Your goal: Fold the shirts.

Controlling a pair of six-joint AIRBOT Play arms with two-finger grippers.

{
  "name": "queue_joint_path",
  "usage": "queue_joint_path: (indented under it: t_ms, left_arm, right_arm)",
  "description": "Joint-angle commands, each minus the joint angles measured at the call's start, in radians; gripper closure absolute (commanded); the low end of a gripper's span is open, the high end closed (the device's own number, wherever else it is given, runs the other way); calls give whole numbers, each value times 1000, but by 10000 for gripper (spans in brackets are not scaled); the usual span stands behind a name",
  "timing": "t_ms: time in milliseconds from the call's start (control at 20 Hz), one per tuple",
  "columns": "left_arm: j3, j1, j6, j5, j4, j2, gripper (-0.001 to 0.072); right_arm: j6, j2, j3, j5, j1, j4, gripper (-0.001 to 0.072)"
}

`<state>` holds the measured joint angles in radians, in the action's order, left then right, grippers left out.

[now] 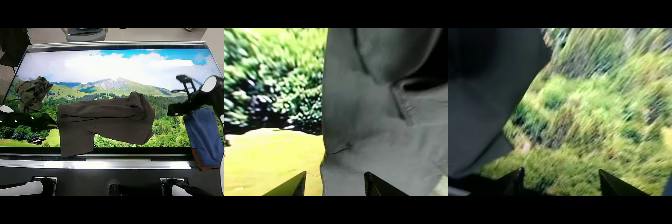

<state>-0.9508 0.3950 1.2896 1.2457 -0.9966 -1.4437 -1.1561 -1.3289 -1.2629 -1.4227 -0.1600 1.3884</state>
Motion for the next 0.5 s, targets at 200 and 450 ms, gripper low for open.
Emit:
queue_joint_path:
  t_ms: [200,450]
  left_arm:
    - [45,-98,-4,-204,8,-8,261]
    - [44,-140,73,-267,14,-8,673]
  right_arm:
    - [73,4,265,8,-27,-189,78]
    - [78,4,470,202,-27,-412,79]
